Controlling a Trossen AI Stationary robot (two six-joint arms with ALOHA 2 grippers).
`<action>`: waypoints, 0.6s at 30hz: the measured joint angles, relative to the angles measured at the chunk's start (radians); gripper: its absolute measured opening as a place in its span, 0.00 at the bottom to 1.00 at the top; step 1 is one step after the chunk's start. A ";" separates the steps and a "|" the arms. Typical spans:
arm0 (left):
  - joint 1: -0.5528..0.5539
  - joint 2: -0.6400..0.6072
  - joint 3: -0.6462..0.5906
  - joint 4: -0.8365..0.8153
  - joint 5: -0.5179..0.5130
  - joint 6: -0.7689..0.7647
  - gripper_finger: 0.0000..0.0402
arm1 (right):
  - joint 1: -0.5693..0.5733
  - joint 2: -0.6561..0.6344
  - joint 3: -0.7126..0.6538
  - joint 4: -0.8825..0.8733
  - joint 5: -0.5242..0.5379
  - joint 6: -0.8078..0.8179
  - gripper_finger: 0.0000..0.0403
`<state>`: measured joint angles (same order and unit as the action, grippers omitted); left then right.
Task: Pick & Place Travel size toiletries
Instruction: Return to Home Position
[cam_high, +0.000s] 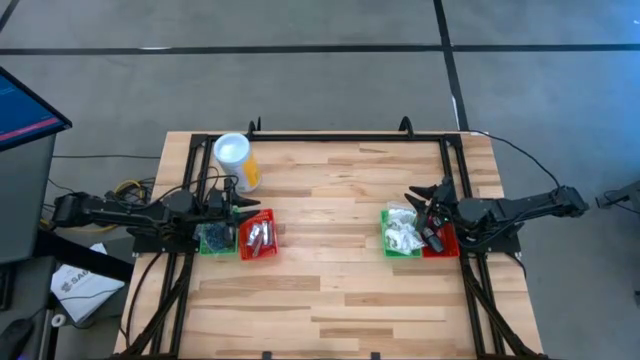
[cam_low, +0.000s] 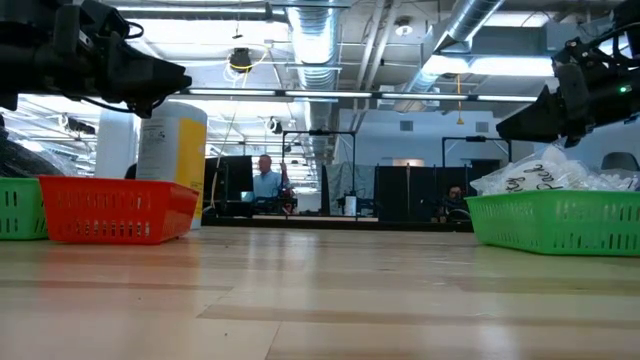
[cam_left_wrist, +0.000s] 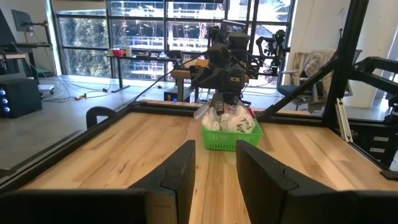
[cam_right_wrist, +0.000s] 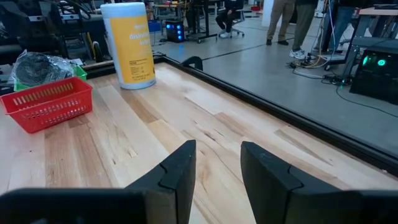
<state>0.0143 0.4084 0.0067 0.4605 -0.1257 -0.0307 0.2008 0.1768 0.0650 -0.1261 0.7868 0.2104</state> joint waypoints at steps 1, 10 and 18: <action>0.000 0.000 0.000 0.001 0.000 0.000 0.27 | 0.000 0.000 0.000 0.000 0.000 0.000 0.29; 0.000 -0.005 0.000 0.007 0.000 0.000 0.27 | 0.000 -0.020 0.000 0.002 -0.001 0.000 0.29; 0.000 -0.076 0.000 0.012 0.000 0.000 0.27 | 0.002 -0.164 -0.001 0.003 -0.001 0.000 0.29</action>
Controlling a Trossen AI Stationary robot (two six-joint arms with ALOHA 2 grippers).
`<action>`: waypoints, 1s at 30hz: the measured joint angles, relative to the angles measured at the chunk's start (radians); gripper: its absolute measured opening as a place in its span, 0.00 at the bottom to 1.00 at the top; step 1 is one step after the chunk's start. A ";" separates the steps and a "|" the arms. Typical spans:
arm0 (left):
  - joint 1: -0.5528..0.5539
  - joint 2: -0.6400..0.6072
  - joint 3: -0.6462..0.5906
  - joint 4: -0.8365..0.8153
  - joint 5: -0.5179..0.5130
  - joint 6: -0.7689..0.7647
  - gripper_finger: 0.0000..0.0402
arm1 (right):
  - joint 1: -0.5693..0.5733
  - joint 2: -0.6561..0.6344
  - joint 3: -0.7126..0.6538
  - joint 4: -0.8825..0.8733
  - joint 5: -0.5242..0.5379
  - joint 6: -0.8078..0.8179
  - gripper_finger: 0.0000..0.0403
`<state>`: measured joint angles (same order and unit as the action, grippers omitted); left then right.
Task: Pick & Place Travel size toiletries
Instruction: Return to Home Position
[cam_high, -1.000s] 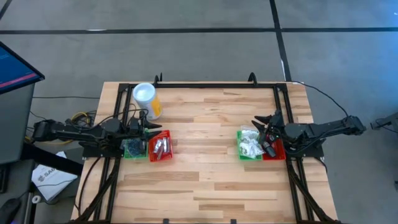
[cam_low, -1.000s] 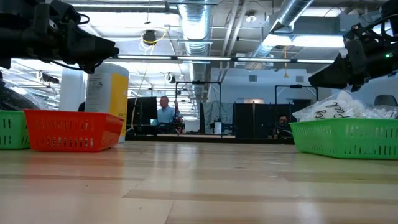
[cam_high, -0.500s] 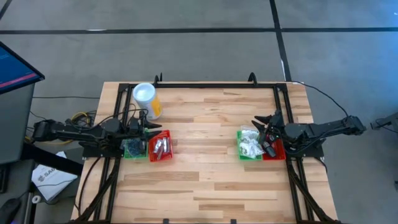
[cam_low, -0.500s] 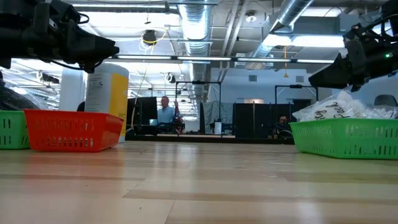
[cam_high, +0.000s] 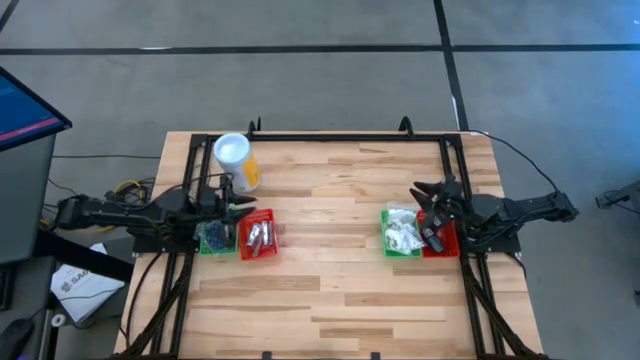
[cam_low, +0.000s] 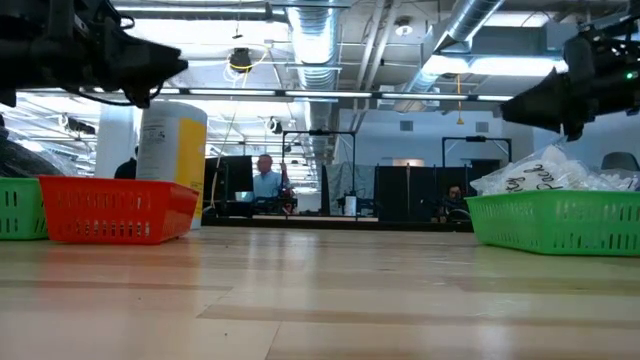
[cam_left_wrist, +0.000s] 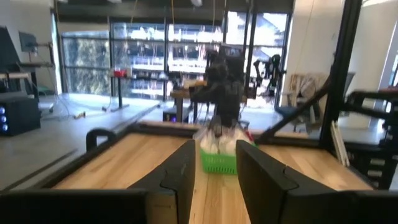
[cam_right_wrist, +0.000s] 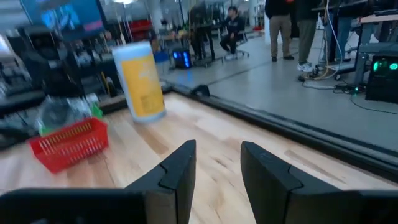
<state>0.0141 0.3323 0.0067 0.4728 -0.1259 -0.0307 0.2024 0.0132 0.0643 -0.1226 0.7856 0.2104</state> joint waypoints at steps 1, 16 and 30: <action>0.000 -0.015 0.000 0.000 0.000 0.000 0.27 | -0.001 -0.011 -0.001 0.007 0.002 0.002 0.29; 0.000 -0.191 0.000 0.006 0.000 0.000 0.27 | -0.016 0.006 -0.004 0.046 -0.001 0.000 0.29; 0.000 -0.173 0.000 0.008 0.000 0.000 0.27 | -0.016 0.006 -0.003 0.048 0.001 0.000 0.29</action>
